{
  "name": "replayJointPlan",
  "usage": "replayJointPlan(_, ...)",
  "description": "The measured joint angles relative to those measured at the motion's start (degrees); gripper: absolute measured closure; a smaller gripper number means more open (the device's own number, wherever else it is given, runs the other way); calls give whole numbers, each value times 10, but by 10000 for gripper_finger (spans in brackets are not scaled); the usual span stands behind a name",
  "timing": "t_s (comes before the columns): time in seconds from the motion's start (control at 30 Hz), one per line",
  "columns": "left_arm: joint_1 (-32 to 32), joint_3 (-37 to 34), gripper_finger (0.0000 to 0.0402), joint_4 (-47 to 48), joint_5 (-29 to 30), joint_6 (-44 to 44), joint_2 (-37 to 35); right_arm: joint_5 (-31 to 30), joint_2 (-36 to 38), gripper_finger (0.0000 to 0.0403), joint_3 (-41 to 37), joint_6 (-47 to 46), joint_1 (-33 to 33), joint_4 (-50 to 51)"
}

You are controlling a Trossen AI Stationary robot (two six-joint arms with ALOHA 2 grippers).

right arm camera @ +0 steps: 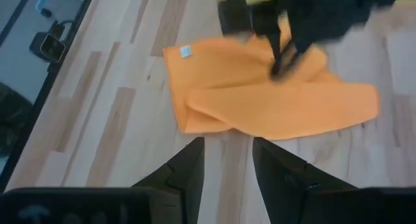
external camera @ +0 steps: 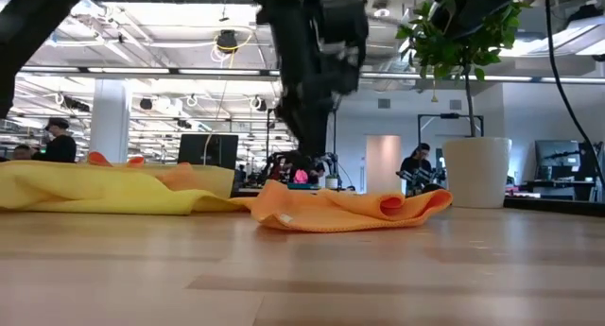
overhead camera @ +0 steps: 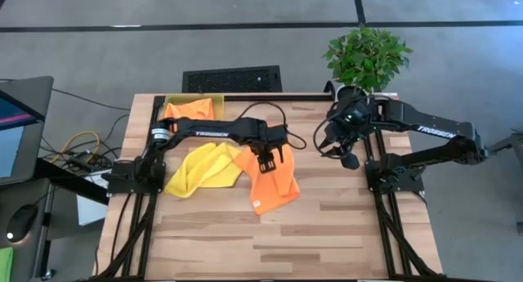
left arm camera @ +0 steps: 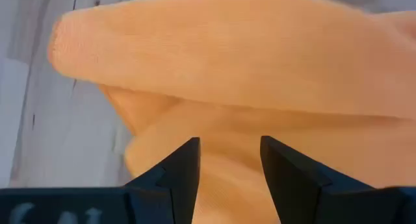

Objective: Fold microfiber towels
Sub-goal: Fold the orange microfiber cloth

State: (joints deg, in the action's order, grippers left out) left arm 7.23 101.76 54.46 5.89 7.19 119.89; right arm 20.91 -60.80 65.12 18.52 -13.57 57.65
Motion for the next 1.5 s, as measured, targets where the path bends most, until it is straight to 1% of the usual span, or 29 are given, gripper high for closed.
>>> replayJointPlan(0.1,-29,5,247,11,9,33,-38,0,-13,249,0,12,8,9)
replayJointPlan(0.17,-56,5,247,22,29,59,-61,0,-29,249,0,14,17,8)
replayJointPlan(0.33,-130,5,247,40,117,135,-106,0,-86,249,0,43,50,-7)
replayJointPlan(0.47,-181,5,247,65,173,204,-120,0,-143,249,0,99,89,-76)
replayJointPlan(0.6,-221,5,247,94,196,271,-121,-7,-203,249,0,149,137,-116)
replayJointPlan(0.7,-246,5,247,117,203,323,-121,-54,-245,249,0,142,172,-132)
replayJointPlan(0.83,-275,5,247,136,217,373,-120,-138,-295,249,0,149,216,-150)
replayJointPlan(0.97,-297,5,247,168,246,431,-120,-192,-326,249,0,139,248,-178)
replayJointPlan(1.1,-313,5,247,193,263,478,-120,-257,-357,249,0,115,271,-219)
replayJointPlan(1.17,-318,5,247,203,266,493,-120,-272,-373,249,0,117,280,-228)
replayJointPlan(1.3,-322,5,247,210,266,519,-120,-273,-402,249,0,113,291,-236)
replayJointPlan(1.5,-323,5,247,211,266,529,-120,-275,-440,249,0,99,303,-246)
